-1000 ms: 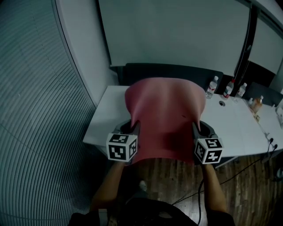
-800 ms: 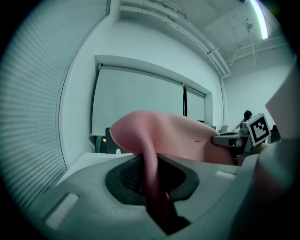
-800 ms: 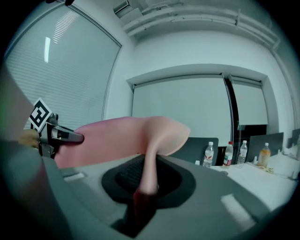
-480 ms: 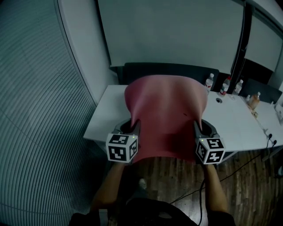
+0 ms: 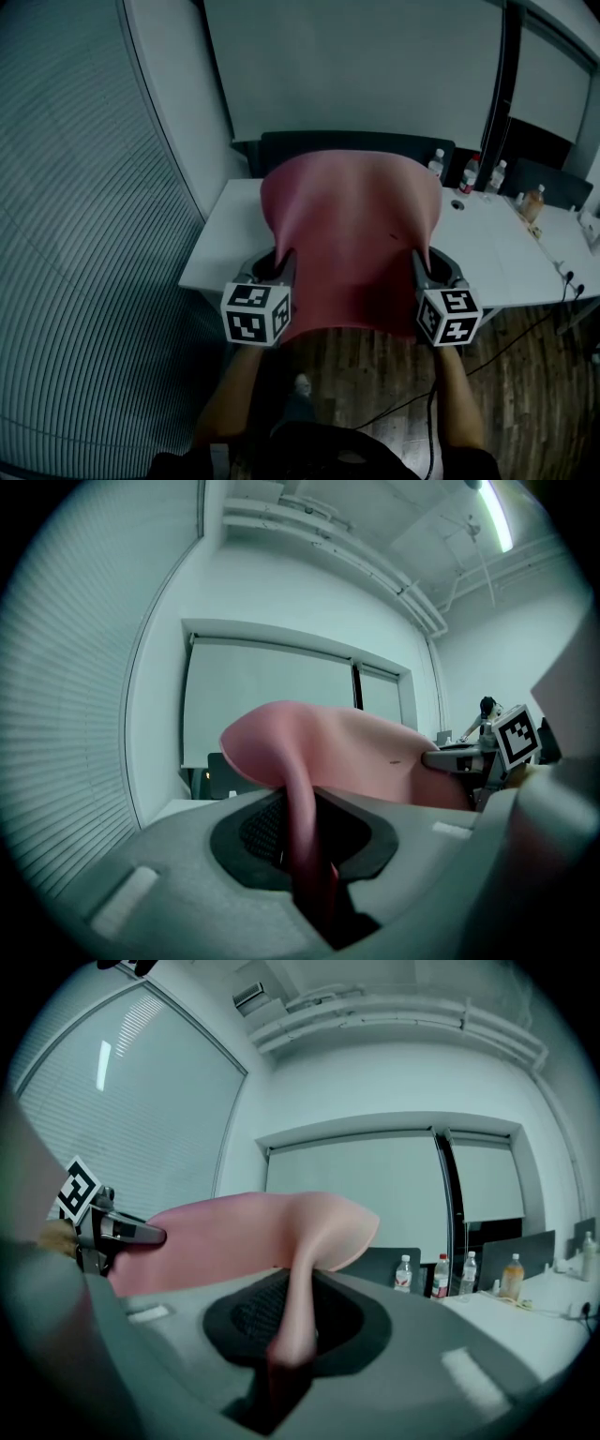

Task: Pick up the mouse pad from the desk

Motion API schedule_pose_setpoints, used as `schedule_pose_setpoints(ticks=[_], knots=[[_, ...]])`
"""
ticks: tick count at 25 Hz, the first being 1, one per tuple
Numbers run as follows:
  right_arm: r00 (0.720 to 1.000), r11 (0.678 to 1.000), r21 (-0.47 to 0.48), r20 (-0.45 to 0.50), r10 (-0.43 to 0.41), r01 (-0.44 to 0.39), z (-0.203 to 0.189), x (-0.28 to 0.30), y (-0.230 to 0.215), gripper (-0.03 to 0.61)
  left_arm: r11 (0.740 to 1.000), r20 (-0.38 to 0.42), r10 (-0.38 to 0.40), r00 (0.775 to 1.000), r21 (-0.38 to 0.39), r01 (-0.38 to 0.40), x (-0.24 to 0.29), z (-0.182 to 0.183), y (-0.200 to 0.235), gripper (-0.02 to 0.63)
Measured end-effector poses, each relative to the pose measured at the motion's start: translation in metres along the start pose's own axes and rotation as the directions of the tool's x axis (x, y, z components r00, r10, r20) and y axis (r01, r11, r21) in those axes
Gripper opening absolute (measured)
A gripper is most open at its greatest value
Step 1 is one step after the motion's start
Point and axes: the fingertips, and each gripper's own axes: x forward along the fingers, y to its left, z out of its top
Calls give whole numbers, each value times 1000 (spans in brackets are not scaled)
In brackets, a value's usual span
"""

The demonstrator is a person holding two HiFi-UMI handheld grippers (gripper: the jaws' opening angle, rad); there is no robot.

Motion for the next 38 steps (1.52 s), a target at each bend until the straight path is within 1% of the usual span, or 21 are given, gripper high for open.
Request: schedule_pose_setpoints(ticks=[5,13,20,26,38], knots=[[1000,1000,-10,8,-6,6,3,-26,3,63,1000,16,1,1000,11,-1,-21,3,-17,64],[1000,1000,-22,20,-13,14,2,-59,8,63,1000,35,5,999,18,-6,-48,-3,-34,64],[999,999,-43,47,-11,13,11,-79,22,63,1000,60,22,998,21,-23,-75,2,-37,64],[999,999,-43,53,-13,15,8,-92,29,63,999,64,25,998,23,-27,-90,-2,-40,64],[998,999,-44,51,-26,28,7,-102,35,63,999,74,33,997,2,-33,-98,-7,-38,64]])
